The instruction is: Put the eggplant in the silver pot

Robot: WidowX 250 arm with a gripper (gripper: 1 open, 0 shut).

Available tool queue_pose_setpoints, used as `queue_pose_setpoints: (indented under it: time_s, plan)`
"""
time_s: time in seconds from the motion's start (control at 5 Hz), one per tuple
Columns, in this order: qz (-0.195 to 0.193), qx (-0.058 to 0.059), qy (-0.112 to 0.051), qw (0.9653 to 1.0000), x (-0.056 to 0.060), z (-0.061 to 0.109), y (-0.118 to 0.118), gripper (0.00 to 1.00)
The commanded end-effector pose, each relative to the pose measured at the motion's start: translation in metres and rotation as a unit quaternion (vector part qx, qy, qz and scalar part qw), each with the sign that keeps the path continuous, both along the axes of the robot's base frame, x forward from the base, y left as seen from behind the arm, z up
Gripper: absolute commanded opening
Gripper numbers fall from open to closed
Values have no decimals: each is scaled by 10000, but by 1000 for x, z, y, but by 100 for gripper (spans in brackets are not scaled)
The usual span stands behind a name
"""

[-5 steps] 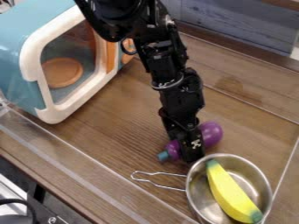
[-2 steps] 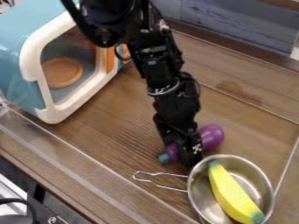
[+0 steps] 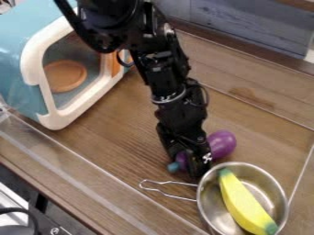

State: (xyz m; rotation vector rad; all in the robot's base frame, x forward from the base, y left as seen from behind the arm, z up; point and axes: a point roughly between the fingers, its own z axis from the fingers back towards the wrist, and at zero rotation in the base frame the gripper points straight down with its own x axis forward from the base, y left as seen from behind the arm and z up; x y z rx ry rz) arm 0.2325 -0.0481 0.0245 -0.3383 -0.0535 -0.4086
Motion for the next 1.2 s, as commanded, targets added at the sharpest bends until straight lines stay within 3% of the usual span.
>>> queue_pose_setpoints:
  time_s: [0.0,0.2,0.6,0.8,1.0]
  plan:
    - [26,-7,-205,9998,8,10,12,0]
    - [125,-23,-231,9997,12,15,26,0]
    - [690,7,-408,9968,21,44,25,0]
    - [622,42,-444,9971,24,54,33,0]
    - [498,62,-443,9978,26,53,40,0]
